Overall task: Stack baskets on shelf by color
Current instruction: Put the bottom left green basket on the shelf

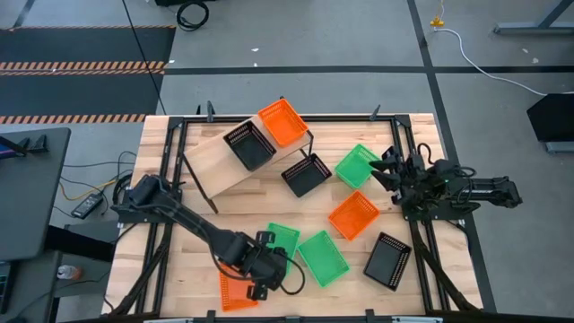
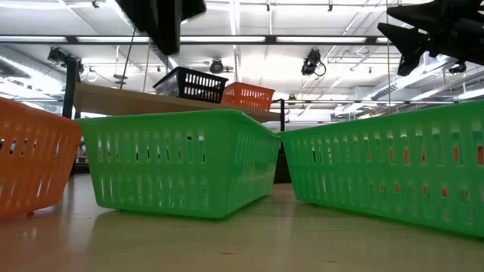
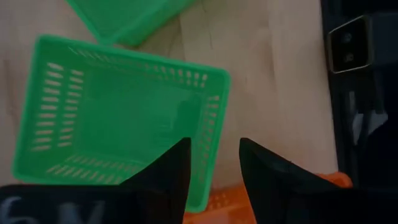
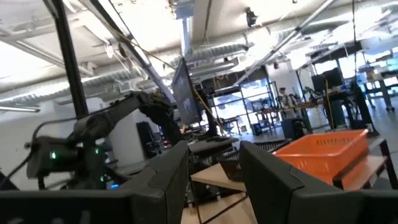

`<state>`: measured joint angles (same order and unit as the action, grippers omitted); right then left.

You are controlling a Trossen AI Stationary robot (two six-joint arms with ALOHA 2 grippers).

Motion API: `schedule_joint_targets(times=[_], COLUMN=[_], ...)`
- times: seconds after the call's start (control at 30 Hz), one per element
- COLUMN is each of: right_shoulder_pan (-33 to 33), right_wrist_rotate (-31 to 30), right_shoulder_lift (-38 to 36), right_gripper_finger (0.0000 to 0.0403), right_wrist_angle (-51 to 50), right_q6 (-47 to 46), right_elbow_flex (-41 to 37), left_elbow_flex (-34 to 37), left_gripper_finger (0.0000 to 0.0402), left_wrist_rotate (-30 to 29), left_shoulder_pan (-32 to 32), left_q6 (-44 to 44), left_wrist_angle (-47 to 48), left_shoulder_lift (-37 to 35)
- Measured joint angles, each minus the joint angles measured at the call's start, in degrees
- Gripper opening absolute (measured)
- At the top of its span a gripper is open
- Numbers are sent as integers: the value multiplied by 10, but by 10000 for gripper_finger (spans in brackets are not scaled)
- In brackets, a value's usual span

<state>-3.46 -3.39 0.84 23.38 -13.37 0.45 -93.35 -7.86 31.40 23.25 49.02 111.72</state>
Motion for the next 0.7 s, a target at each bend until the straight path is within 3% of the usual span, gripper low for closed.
schedule_joint_targets(times=[0.17,0.7], right_shoulder_pan=[0,0], right_wrist_rotate=[0,26], right_shoulder_lift=[0,0], right_gripper_finger=[151,151], right_wrist_angle=[-16,-43], right_q6=[-13,-37], right_elbow_flex=[0,0], left_elbow_flex=[47,49], left_gripper_finger=[152,154], left_wrist_rotate=[33,31], left_shoulder_pan=[-1,-15], left_q6=[-2,-26], left_wrist_angle=[-55,-61], left_shoulder_lift=[0,60])
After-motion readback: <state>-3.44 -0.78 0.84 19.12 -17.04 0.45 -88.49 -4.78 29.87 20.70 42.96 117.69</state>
